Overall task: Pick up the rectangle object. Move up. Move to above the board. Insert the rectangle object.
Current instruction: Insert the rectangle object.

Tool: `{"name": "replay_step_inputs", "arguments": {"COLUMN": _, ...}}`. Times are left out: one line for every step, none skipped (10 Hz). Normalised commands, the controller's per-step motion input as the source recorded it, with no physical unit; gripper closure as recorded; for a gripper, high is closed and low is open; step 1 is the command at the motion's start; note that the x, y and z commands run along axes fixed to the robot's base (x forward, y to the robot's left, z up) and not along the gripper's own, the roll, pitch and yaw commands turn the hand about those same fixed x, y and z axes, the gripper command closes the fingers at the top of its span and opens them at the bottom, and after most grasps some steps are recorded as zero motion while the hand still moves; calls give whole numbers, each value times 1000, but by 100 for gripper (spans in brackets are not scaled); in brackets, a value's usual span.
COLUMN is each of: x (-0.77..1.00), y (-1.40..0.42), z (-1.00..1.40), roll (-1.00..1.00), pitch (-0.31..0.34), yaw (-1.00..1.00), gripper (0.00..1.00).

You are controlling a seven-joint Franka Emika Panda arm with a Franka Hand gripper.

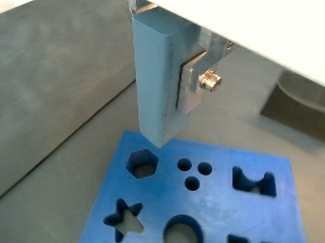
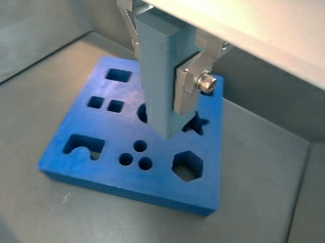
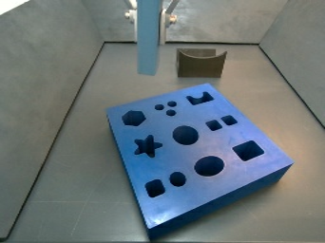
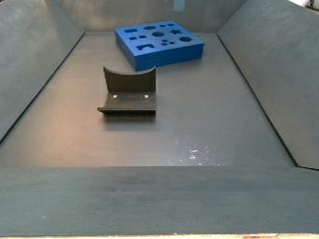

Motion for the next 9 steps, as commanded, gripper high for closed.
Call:
{"name": "replay_step_inputs", "arguments": {"x": 0, "y": 0, "z": -283, "roll": 0, "pitch": 0, "yaw": -1000, "gripper": 100}}
{"name": "replay_step_inputs", "arguments": {"x": 0, "y": 0, "z": -300, "roll": 0, "pitch": 0, "yaw": -1000, "gripper": 100}}
{"name": "replay_step_inputs", "arguments": {"x": 0, "y": 0, "z": -331, "roll": 0, "pitch": 0, "yaw": -1000, "gripper": 100}}
{"name": "replay_step_inputs", "arguments": {"x": 0, "y": -17, "z": -306, "roll": 0, "pitch": 9, "yaw": -1000, "gripper": 100}}
{"name": "replay_step_inputs", "arguments": {"x": 0, "y": -63, "z": -43, "roll": 111, "pitch": 103, "yaw": -437, "gripper": 100}}
{"name": "replay_step_inputs", "arguments": {"x": 0, "y": -37, "z": 0, "roll": 0, "pitch": 0, "yaw": -9, "gripper": 100}}
{"name": "replay_step_inputs", "arguments": {"x": 400, "y": -377, "z": -31, "roll": 0, "pitch": 14, "yaw": -294, "gripper": 100}}
{"name": "replay_step_inputs", "arguments": {"x": 494, "y": -546, "z": -123, "roll": -11, "pitch": 0, "yaw": -357, "gripper": 100}}
{"name": "replay_step_inputs", "arguments": {"x": 471, "y": -577, "z": -166, "roll": -66, "pitch": 0, "yaw": -331, "gripper": 100}}
